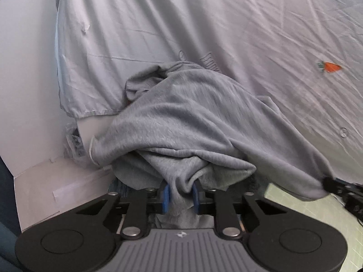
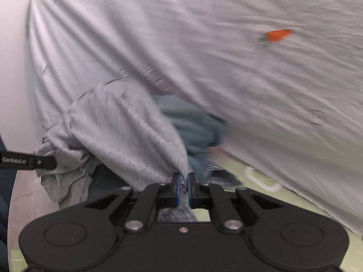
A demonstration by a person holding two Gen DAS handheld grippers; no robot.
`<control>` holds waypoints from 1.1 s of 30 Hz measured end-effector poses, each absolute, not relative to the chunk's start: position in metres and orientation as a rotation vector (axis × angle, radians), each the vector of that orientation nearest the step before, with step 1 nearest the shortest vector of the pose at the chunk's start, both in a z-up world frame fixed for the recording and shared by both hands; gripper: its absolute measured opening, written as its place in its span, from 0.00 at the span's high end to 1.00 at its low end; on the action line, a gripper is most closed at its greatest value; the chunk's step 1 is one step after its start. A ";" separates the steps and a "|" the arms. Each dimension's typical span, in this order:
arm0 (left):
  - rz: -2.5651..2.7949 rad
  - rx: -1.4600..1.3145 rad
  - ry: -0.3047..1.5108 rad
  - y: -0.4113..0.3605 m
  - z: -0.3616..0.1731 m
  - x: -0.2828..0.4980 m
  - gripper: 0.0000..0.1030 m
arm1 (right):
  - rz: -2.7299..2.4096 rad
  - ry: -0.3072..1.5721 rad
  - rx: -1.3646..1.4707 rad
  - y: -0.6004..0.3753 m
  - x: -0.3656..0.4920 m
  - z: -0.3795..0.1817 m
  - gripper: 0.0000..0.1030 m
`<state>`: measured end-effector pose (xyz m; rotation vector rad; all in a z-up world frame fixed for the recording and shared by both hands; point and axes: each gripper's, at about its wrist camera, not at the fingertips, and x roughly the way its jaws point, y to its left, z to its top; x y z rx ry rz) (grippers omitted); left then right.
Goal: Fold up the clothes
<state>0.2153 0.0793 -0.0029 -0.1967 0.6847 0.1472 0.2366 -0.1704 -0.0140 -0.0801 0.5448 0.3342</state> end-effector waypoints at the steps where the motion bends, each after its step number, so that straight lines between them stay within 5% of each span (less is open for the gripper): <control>1: 0.140 -0.196 0.683 0.076 -0.001 0.210 0.81 | 0.308 0.537 -0.074 -0.180 0.228 -0.012 0.94; 15: -0.282 -0.110 0.838 -0.064 -0.032 0.088 0.86 | -0.420 0.635 -0.112 -0.378 -0.005 -0.031 0.94; 26: -0.349 -0.115 0.939 -0.154 -0.063 0.016 0.84 | -0.777 0.801 0.115 -0.519 -0.174 -0.070 0.89; 29: -0.307 -0.140 0.971 -0.156 -0.067 0.014 0.72 | -0.773 0.783 0.150 -0.528 -0.180 -0.077 0.83; 33: -0.266 -0.147 0.970 -0.149 -0.063 0.019 0.47 | -0.791 0.724 0.221 -0.532 -0.180 -0.079 0.46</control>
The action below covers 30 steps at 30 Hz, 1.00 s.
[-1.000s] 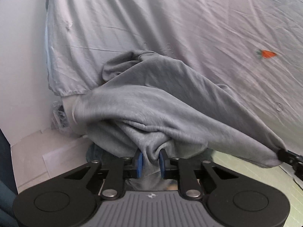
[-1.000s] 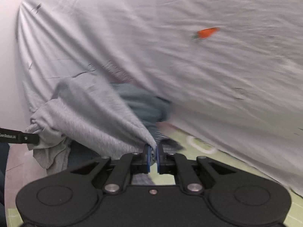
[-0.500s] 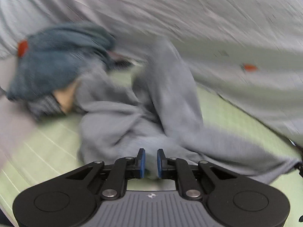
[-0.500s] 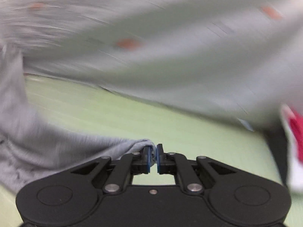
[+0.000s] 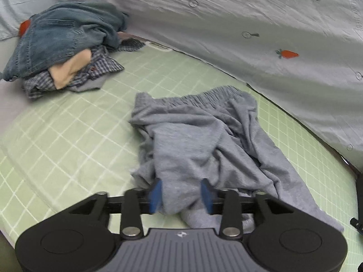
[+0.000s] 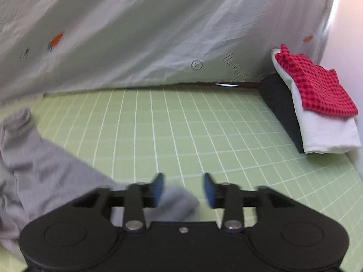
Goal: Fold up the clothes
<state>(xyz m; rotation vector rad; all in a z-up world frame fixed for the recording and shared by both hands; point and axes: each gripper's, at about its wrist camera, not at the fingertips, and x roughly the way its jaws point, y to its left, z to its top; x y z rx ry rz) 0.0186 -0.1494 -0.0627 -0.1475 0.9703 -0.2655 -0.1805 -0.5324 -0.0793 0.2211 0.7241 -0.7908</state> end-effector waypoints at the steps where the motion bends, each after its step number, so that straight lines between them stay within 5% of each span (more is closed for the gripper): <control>1: -0.255 -0.145 0.965 -0.148 -0.062 0.022 0.44 | -0.796 0.708 0.240 -0.533 -0.180 -0.080 0.33; 4: -0.231 -0.153 0.961 -0.143 -0.061 0.037 0.26 | -0.812 0.660 0.301 -0.535 -0.179 -0.081 0.09; 9: -0.257 -0.132 1.005 -0.143 -0.071 0.070 0.21 | -0.825 0.694 0.440 -0.521 -0.178 -0.103 0.00; 24: -0.417 -0.201 1.099 -0.127 -0.102 0.123 0.21 | -0.700 0.827 0.662 -0.443 -0.179 -0.140 0.02; 30: -0.389 -0.183 1.114 -0.119 -0.112 0.125 0.21 | -0.625 0.880 0.555 -0.430 -0.153 -0.141 0.31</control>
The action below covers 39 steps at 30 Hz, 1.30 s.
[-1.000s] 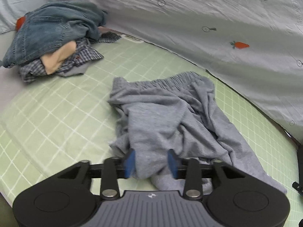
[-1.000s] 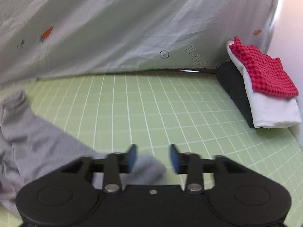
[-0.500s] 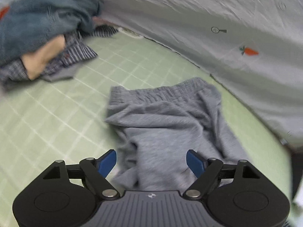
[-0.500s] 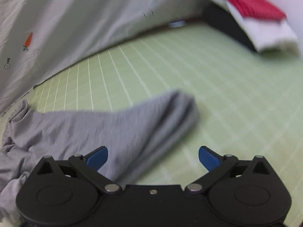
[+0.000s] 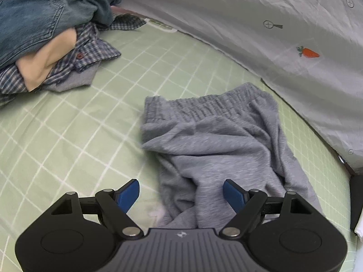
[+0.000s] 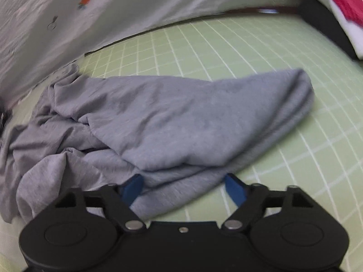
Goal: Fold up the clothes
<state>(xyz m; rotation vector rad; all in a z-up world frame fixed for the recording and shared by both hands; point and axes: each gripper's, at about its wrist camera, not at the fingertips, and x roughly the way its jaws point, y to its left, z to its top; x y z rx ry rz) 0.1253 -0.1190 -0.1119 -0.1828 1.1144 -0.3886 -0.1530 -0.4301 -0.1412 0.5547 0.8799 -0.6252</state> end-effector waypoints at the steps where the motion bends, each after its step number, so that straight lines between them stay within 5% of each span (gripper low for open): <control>1: -0.382 -0.174 1.114 -0.119 -0.113 0.125 0.21 | -0.620 0.883 0.543 -0.431 -0.153 -0.141 0.40; 4: -0.354 -0.190 1.115 -0.121 -0.117 0.124 0.21 | -0.606 0.894 0.508 -0.435 -0.152 -0.139 0.73; 7: -0.324 -0.223 1.114 -0.121 -0.119 0.123 0.21 | -0.593 0.905 0.473 -0.440 -0.152 -0.137 0.89; 22: -0.080 -0.301 1.060 -0.135 -0.122 0.172 0.21 | -0.859 0.939 0.051 -0.639 -0.154 -0.112 0.93; 24: -0.074 -0.287 1.063 -0.138 -0.122 0.180 0.21 | -0.949 0.871 0.104 -0.668 -0.145 -0.101 0.86; 26: -0.077 -0.262 1.072 -0.142 -0.124 0.186 0.21 | -0.996 0.813 0.200 -0.682 -0.139 -0.097 0.56; 27: -0.082 -0.246 1.077 -0.145 -0.125 0.189 0.21 | -1.006 0.786 0.245 -0.683 -0.136 -0.097 0.28; 28: -0.089 -0.227 1.081 -0.148 -0.126 0.191 0.21 | -1.004 0.761 0.267 -0.674 -0.136 -0.099 0.14; 31: -0.121 -0.211 1.104 -0.154 -0.131 0.197 0.21 | -0.987 0.724 0.335 -0.641 -0.134 -0.106 0.01; 39: -0.204 -0.141 1.142 -0.163 -0.140 0.198 0.21 | -0.905 0.785 0.522 -0.532 -0.128 -0.129 0.00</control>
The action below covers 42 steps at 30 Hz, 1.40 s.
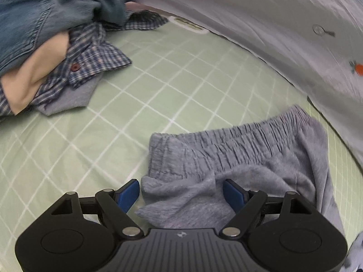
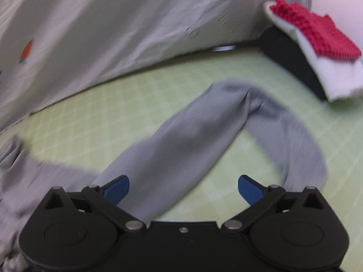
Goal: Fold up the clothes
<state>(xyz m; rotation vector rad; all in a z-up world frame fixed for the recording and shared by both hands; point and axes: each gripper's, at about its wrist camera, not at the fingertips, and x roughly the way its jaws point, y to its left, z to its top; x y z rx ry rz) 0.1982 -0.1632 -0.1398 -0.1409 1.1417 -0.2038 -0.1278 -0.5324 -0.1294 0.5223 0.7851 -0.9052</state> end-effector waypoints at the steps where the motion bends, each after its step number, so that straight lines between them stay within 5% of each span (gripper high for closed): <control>1: -0.222 -0.130 1.145 -0.163 -0.140 0.198 0.21 | -0.894 0.792 0.546 -0.519 -0.127 -0.132 0.00; 14: -0.401 0.030 1.143 -0.151 -0.141 0.213 0.21 | -0.876 0.788 0.964 -0.413 -0.121 -0.143 0.08; 20: -0.385 0.038 1.130 -0.150 -0.142 0.215 0.23 | -0.864 0.788 1.177 -0.403 -0.124 -0.146 0.27; 22: -0.378 0.037 1.120 -0.150 -0.142 0.213 0.23 | -0.851 0.792 1.218 -0.400 -0.123 -0.147 0.44; 33: -0.347 0.065 1.101 -0.149 -0.141 0.200 0.26 | -0.730 0.761 1.317 -0.398 -0.120 -0.154 0.92; 42: -0.312 0.078 1.105 -0.147 -0.142 0.197 0.26 | -0.792 0.629 1.284 -0.409 -0.140 -0.140 0.98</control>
